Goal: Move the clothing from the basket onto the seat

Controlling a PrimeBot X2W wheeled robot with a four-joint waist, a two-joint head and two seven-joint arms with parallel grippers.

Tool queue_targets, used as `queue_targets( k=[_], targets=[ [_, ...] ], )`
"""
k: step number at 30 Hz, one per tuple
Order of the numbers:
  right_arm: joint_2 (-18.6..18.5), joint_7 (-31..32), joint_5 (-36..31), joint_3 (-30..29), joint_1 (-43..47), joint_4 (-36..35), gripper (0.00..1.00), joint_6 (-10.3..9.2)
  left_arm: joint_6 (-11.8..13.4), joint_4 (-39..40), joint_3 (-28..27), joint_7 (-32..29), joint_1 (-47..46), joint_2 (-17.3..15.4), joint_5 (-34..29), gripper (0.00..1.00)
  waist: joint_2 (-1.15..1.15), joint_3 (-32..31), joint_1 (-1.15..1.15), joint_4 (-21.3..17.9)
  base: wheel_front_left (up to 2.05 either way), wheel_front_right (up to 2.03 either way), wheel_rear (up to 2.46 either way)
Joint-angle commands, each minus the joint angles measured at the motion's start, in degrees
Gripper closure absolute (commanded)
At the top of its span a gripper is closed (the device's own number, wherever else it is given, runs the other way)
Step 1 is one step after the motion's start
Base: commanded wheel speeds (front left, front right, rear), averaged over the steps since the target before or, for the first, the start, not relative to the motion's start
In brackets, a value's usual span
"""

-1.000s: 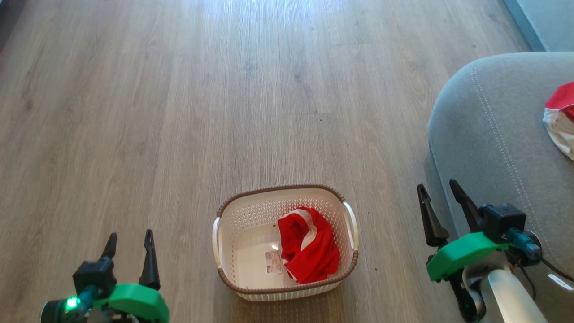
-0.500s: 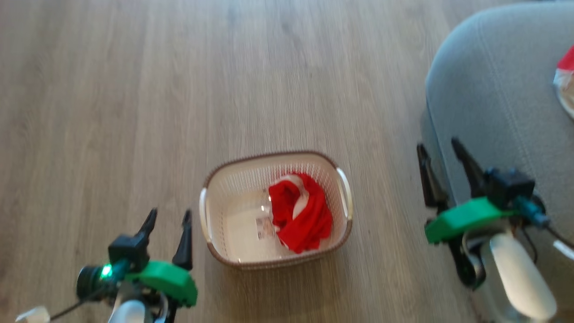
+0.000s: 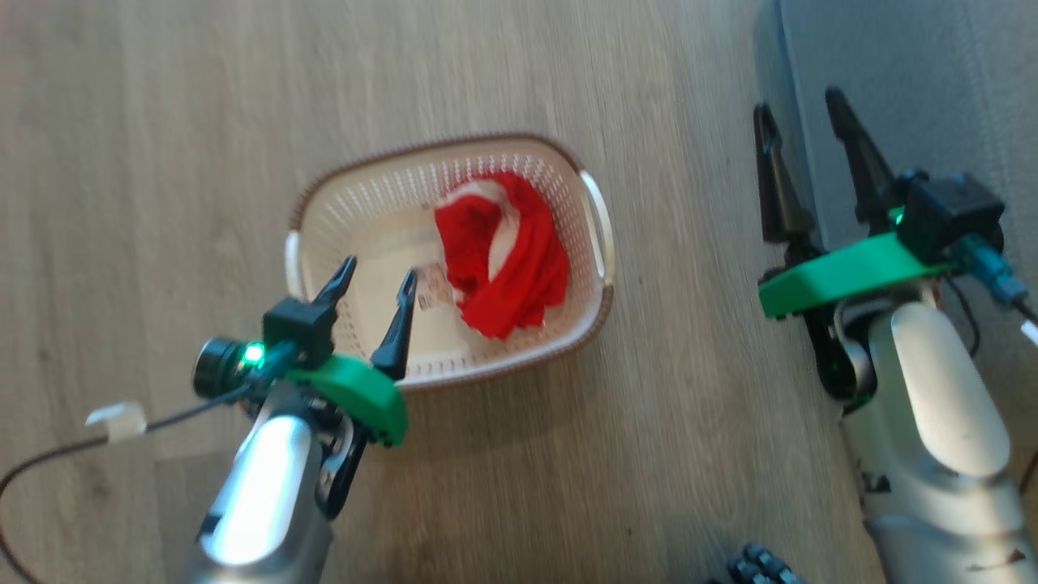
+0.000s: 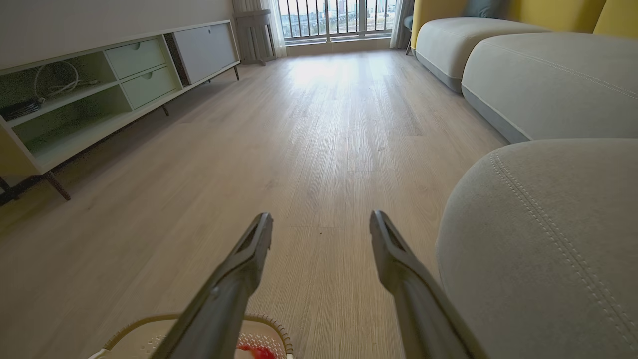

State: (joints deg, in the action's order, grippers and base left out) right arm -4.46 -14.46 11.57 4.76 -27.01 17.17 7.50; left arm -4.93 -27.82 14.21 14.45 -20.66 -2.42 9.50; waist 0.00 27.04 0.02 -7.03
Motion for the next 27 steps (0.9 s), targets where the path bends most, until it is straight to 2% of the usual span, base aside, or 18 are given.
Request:
queue_targets(
  k=[1,10,19,27],
  targets=[
    [0.8,-0.53,-0.46,1.37,-1.13,-2.17,0.0,-0.01,-0.24,0.22,-0.58,0.55,-1.59,-0.46,-0.02,0.0,0.0,5.57,-0.02,-2.77,0.0,0.0,0.0],
    [1.51,-0.54,0.62,2.54,-4.83,-3.56,0.0,-0.01,-2.12,-13.37,6.93,0.55,-14.4,-1.24,-4.07,0.0,0.0,14.25,-0.02,-7.58,0.0,0.0,0.0],
    [1.56,-0.54,5.41,4.75,-5.86,-5.25,0.0,-0.01,-2.51,-26.77,13.24,0.41,-26.66,-3.54,-7.07,0.0,0.0,20.63,-0.02,-12.18,0.0,0.0,0.0],
    [1.57,-0.54,9.09,7.36,-7.58,-7.15,0.0,-0.01,-2.55,-35.68,17.79,-1.11,-32.97,-4.87,-6.78,0.0,0.0,24.68,-0.02,-16.04,0.0,0.0,0.0]
  ],
)
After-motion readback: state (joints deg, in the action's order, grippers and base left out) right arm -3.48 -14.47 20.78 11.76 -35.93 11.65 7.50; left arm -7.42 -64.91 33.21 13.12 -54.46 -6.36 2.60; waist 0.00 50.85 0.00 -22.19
